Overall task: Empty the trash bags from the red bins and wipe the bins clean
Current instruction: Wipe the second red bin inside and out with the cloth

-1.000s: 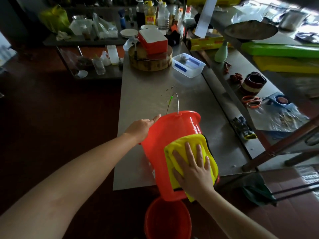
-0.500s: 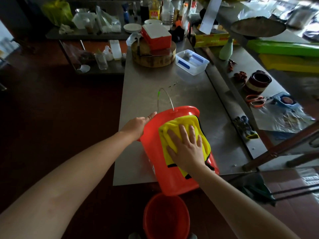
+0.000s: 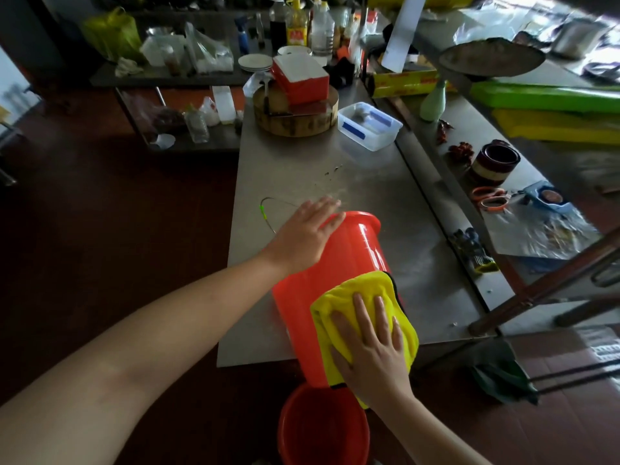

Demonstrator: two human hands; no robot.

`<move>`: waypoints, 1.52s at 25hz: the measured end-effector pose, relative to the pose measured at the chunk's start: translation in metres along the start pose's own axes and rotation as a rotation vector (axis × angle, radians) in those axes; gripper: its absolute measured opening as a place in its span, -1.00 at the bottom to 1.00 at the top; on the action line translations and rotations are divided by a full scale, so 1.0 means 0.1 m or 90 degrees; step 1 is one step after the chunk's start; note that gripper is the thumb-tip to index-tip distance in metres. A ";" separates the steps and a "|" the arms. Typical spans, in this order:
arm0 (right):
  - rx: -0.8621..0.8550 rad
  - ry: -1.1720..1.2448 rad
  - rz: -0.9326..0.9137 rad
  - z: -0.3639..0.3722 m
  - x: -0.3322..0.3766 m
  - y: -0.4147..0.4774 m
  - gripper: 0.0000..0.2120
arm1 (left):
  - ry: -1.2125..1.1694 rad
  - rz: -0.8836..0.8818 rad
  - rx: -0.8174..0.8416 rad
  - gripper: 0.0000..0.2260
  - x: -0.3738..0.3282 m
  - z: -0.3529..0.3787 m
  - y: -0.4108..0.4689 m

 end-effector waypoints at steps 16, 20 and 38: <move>0.090 0.133 0.075 -0.18 -0.28 1.46 -0.33 | -0.145 -0.065 0.257 -0.44 0.27 0.00 -0.03; 0.077 0.121 0.059 -0.17 -0.24 1.34 -0.34 | -0.199 -0.092 0.288 -0.39 0.33 -0.06 -0.05; 0.038 0.119 0.038 -0.04 -0.13 1.11 -0.35 | -0.260 -0.226 0.239 -0.48 0.51 -0.19 -0.43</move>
Point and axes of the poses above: each hand's wrist, its own y-axis towards the middle knuckle, its own z-axis out of the palm, x = y × z, the point moved 4 cm from there along y, towards the middle knuckle, and after that the axes turned 12 degrees about -z, right-handed, at the moved point
